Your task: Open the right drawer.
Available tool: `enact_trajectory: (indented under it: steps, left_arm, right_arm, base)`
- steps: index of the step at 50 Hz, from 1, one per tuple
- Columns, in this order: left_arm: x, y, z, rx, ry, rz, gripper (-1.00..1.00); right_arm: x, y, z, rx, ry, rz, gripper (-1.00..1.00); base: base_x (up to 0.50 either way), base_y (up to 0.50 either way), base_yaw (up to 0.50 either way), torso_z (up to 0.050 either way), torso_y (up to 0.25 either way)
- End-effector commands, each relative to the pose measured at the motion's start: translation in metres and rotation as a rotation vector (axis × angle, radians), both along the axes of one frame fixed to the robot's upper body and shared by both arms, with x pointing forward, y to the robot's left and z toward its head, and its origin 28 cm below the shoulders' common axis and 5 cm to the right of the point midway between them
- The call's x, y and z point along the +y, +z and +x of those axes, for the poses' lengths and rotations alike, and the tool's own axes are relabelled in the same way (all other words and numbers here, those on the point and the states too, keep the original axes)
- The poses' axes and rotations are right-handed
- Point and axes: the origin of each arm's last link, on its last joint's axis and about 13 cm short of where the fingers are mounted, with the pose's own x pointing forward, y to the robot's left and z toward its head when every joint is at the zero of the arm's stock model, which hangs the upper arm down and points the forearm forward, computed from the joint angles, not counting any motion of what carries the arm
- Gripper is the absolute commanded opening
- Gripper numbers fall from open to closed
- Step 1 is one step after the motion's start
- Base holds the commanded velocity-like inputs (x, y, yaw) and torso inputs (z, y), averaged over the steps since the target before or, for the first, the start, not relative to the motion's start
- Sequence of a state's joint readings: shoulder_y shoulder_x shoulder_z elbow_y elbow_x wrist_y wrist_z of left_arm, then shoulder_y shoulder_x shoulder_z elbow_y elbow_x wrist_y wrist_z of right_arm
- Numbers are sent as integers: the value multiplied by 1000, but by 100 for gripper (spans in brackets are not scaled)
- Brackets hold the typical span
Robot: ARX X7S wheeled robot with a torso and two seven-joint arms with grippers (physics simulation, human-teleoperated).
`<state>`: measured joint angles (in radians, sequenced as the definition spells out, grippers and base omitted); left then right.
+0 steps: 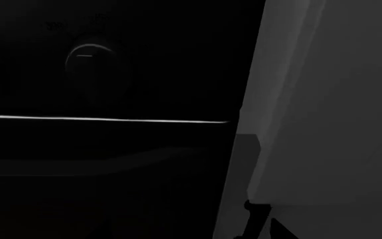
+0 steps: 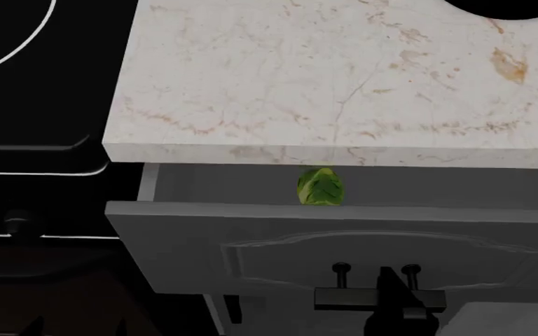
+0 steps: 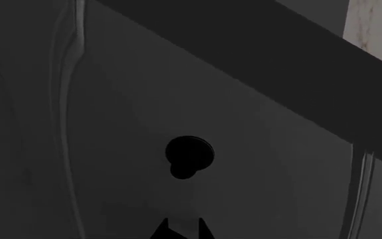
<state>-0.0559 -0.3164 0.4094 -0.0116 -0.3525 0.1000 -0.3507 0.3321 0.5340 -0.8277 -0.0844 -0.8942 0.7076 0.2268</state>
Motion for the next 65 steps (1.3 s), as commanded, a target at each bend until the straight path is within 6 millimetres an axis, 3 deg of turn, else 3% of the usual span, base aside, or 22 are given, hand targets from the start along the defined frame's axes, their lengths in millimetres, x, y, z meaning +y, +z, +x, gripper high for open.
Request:
enact_trajectory:
  steps: [1, 65]
  left_arm:
    - [0, 0, 0, 0, 0, -1, 100]
    - [0, 1, -1, -1, -2, -4, 100]
  right_arm:
    - [39, 11, -10, -124, 179, -20, -100]
    - [36, 5, -8, -122, 184, -36, -100]
  base:
    - [-230, 0, 0, 0, 0]
    - [-207, 1, 0, 1, 1]
